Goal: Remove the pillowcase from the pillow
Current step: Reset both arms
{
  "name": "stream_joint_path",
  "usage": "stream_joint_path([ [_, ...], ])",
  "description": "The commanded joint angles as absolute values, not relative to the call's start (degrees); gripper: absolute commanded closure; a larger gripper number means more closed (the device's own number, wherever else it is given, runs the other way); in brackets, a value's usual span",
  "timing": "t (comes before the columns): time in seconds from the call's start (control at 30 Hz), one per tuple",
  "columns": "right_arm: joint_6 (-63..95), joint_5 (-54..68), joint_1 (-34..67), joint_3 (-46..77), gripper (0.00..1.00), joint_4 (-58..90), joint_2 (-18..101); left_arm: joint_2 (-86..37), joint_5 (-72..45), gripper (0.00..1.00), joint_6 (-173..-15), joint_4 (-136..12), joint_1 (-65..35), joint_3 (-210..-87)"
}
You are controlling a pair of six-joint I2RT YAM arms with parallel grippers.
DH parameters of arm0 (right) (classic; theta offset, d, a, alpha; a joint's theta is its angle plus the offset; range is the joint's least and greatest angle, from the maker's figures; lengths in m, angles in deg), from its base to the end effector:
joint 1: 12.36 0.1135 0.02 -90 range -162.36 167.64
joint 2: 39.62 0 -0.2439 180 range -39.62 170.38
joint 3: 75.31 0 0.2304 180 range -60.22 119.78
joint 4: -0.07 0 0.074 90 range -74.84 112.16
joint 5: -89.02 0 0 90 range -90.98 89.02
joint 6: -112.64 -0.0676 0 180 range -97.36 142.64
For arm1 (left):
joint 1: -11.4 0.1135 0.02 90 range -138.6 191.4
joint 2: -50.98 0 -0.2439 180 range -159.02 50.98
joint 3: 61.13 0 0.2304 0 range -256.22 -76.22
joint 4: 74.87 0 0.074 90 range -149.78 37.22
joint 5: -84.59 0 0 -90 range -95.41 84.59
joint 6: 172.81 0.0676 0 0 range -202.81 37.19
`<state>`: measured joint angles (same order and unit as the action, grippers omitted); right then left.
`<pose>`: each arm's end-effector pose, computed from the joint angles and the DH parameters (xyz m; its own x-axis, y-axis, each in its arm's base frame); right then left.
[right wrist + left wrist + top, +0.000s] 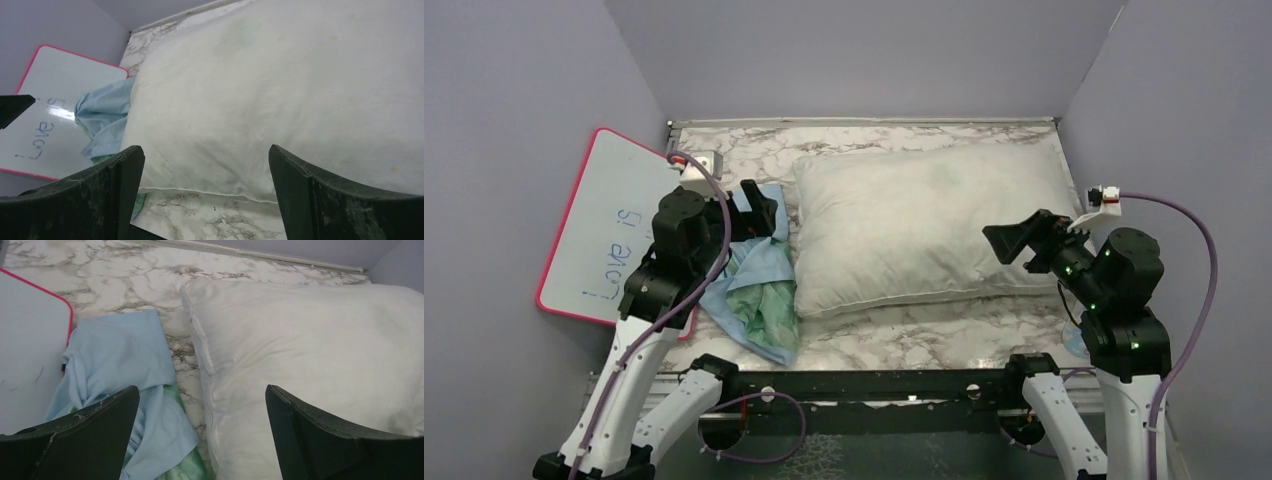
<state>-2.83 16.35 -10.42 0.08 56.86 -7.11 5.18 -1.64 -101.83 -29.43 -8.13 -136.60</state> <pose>0.1169 0.0241 0.3681 -0.3551 0.3987 -0.8455 -0.1867 0.8560 0.4821 0.1771 -0.0581 0.3640 -0.3314 -0.2275 -0.9156 0.1755 0.9387 -0.2967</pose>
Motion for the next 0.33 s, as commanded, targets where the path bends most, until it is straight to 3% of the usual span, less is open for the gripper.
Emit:
stream_joint_path([
  [0.0,1.01,24.45,-10.22,0.5,0.01,52.48,-7.94,9.27,6.21,0.01,-100.19,-22.3,-8.24,-138.29],
  [0.3,1.35,23.33,-10.25,-1.58,0.0,54.05,-8.02,11.77,6.88,0.01,-98.5,-19.27,-8.31,-135.77],
])
